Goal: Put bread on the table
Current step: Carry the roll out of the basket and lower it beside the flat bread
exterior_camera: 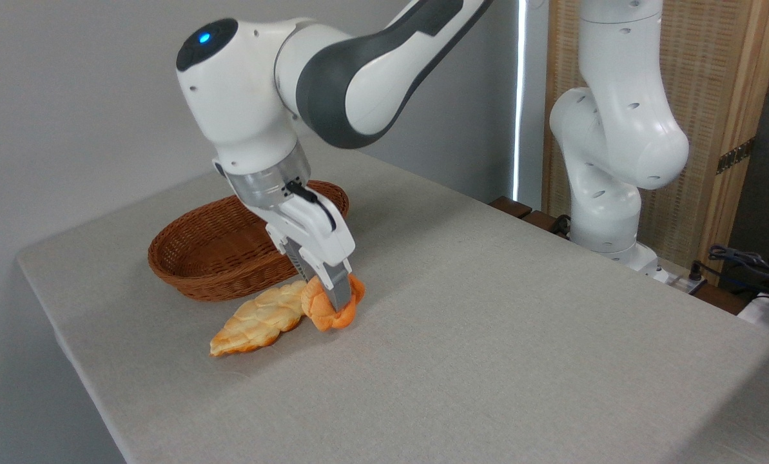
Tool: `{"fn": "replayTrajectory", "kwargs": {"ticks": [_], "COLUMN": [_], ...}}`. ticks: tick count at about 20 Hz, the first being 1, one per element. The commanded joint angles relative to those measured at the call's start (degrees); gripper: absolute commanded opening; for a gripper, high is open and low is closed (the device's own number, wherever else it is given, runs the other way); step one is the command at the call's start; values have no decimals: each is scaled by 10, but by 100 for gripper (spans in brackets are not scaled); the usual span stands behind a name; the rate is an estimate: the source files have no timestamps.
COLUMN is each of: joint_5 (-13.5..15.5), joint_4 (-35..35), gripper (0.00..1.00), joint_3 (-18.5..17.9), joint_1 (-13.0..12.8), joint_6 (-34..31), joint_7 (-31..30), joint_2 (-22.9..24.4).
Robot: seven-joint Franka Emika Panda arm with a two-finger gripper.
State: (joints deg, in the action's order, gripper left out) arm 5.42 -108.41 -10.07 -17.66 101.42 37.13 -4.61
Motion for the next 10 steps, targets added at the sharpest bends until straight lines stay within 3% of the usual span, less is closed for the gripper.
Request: {"fn": "replayTrajectory", "kwargs": {"ticks": [1, 10], "joint_5": [-7, -7], "joint_4": [-1, 0], "gripper": [100, 100], "joint_3": [-3, -3], "joint_1": [-4, -5], "joint_6": [11, 14], "joint_7": [9, 8], "joint_2": [-6, -3]}}
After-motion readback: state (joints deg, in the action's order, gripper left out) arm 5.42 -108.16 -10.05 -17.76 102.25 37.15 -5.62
